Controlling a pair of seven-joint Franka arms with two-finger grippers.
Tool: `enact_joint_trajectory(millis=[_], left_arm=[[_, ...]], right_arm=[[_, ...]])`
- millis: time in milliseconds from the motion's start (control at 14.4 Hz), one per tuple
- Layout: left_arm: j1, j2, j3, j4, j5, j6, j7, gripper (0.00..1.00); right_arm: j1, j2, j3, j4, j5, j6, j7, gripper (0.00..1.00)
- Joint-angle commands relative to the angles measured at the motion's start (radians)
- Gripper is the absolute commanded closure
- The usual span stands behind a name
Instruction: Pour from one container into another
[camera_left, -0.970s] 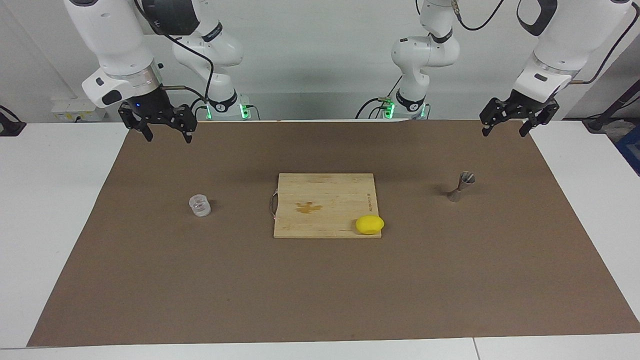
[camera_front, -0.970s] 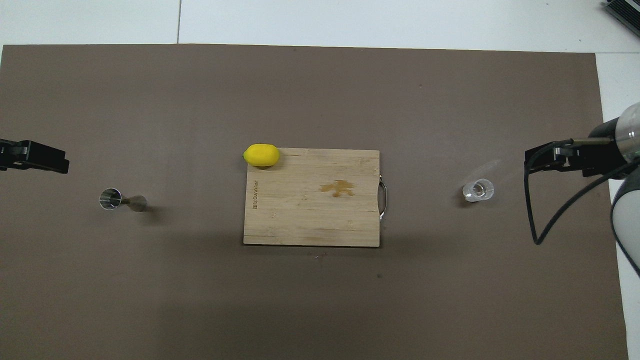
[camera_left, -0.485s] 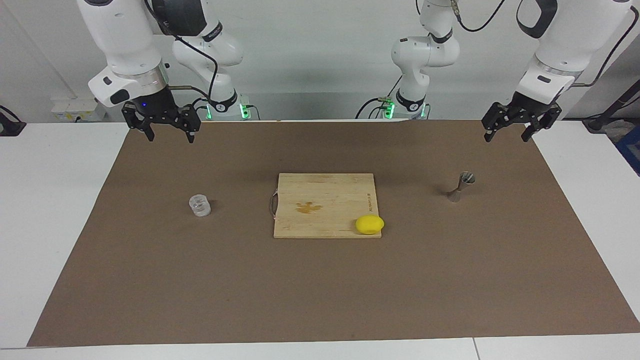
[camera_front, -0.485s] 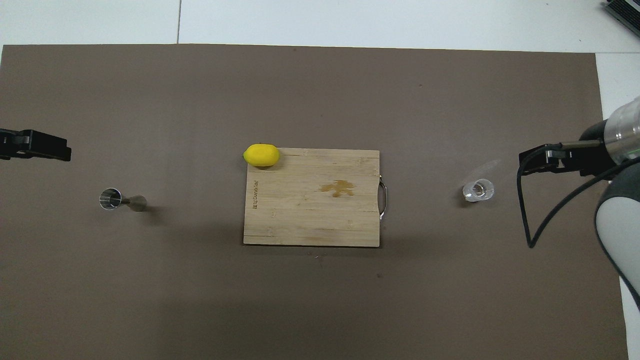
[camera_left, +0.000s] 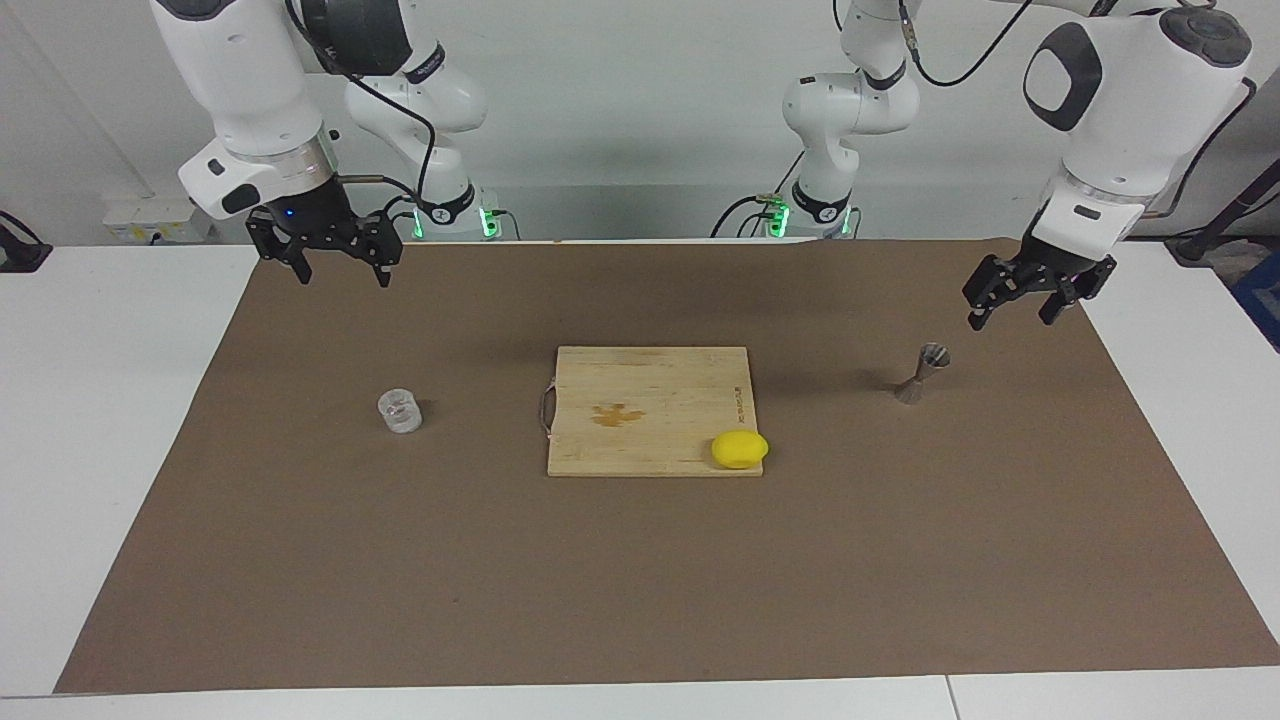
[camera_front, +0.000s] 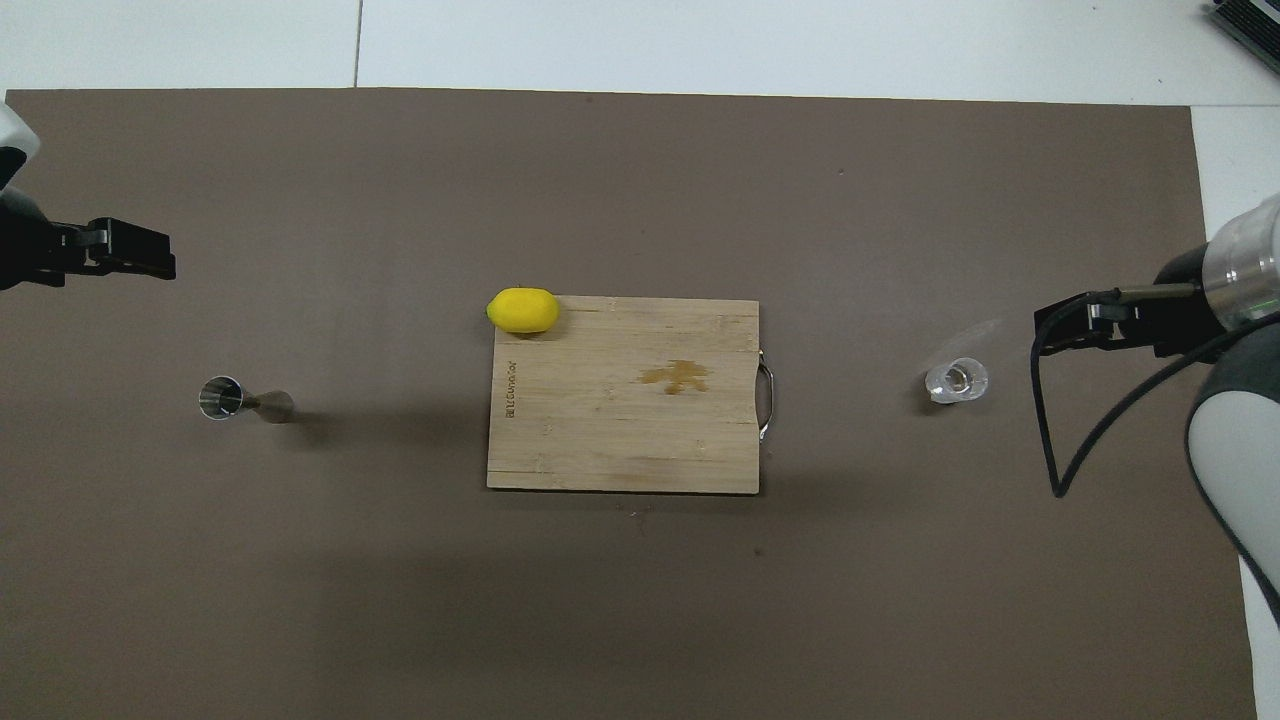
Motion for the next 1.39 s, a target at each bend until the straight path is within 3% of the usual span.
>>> enact_joint_trajectory(millis=[0, 208, 554, 1039, 1109, 1316], left_arm=[[0.002, -0.033, 0.010, -0.098, -0.002, 0.153, -0.010, 0.00], [0.024, -0.053, 0.010, -0.149, -0.004, 0.204, -0.022, 0.00], [0.008, -0.072, 0.004, -0.152, -0.004, 0.083, -0.037, 0.00], [-0.016, -0.086, -0.002, -0.179, -0.011, 0.078, -0.020, 0.00], [-0.009, -0.086, 0.001, -0.173, -0.024, 0.072, -0.004, 0.00], [0.117, -0.073, 0.009, -0.141, -0.149, 0.008, 0.280, 0.00]], right_arm=[[-0.012, -0.024, 0.003, -0.027, 0.025, -0.001, -0.019, 0.00], [-0.012, -0.026, 0.003, -0.028, 0.027, -0.005, -0.012, 0.00], [-0.013, -0.030, 0.003, -0.034, 0.030, -0.002, -0.001, 0.00], [-0.019, -0.032, 0.001, -0.045, 0.050, 0.010, 0.019, 0.00], [-0.019, -0.032, 0.001, -0.045, 0.050, 0.010, 0.018, 0.00], [-0.019, -0.032, 0.001, -0.045, 0.050, 0.009, 0.018, 0.00]])
